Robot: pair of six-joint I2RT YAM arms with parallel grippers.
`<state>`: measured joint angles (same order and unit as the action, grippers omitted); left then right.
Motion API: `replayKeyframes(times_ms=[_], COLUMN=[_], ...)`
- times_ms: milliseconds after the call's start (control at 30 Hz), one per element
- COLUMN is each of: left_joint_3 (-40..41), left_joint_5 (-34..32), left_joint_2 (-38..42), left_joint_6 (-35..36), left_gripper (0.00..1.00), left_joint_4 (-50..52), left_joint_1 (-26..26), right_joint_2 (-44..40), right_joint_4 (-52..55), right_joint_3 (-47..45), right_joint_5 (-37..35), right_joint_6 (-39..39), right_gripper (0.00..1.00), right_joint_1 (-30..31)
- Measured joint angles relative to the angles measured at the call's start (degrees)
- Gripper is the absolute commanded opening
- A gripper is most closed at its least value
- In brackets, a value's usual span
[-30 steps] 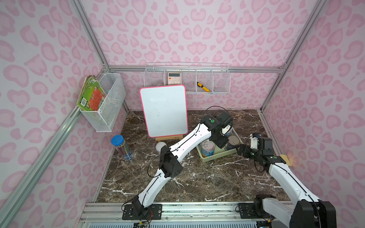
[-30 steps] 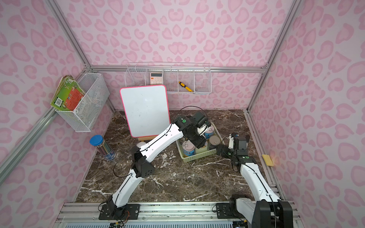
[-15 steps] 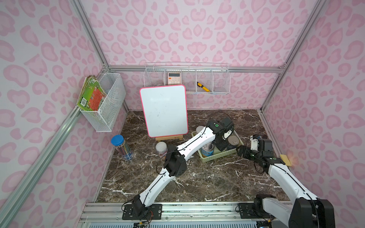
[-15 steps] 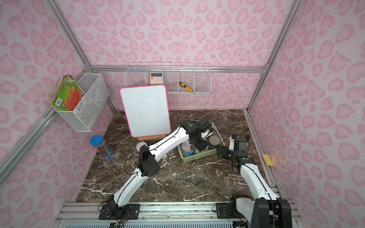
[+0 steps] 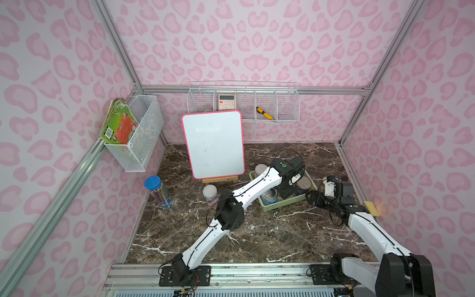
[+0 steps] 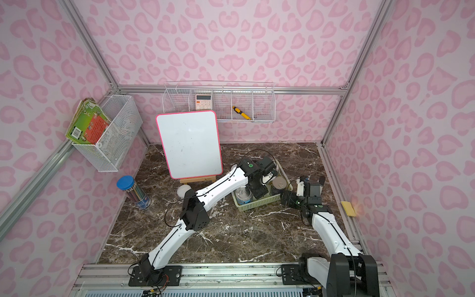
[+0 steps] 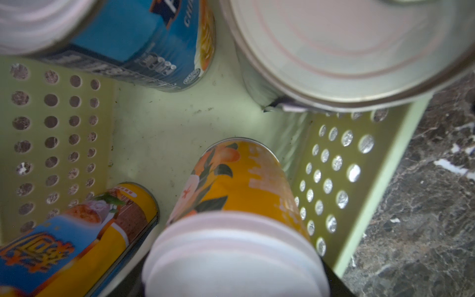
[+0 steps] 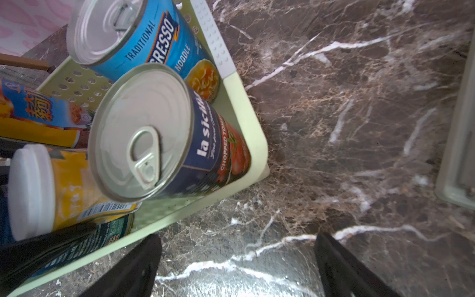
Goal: Put the canned food in the basket
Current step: Place the canned food in the basket.
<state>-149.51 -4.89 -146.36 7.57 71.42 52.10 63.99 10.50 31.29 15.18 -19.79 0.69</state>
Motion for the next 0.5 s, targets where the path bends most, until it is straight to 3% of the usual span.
replayKeyframes(times_ms=[233,300,500], left_joint_3=[0.0,0.0,0.1], left_joint_5=[1.4,1.6,0.7], left_joint_2=[0.0,0.0,0.4], left_joint_6=[0.1,0.0,-0.7], left_gripper=[0.80,0.90,0.96], left_joint_4=[-0.4,-0.5,-0.4], left_joint_1=[0.7,0.7,0.5], right_joint_2=[0.3,0.3,0.4], right_joint_4=[0.0,0.0,0.0], right_joint_3=[0.0,0.0,0.0], right_joint_5=[0.4,0.4,0.5], right_joint_6=[0.1,0.2,0.2], right_gripper=[0.96,0.96,0.96], right_joint_1=[0.0,0.0,0.0])
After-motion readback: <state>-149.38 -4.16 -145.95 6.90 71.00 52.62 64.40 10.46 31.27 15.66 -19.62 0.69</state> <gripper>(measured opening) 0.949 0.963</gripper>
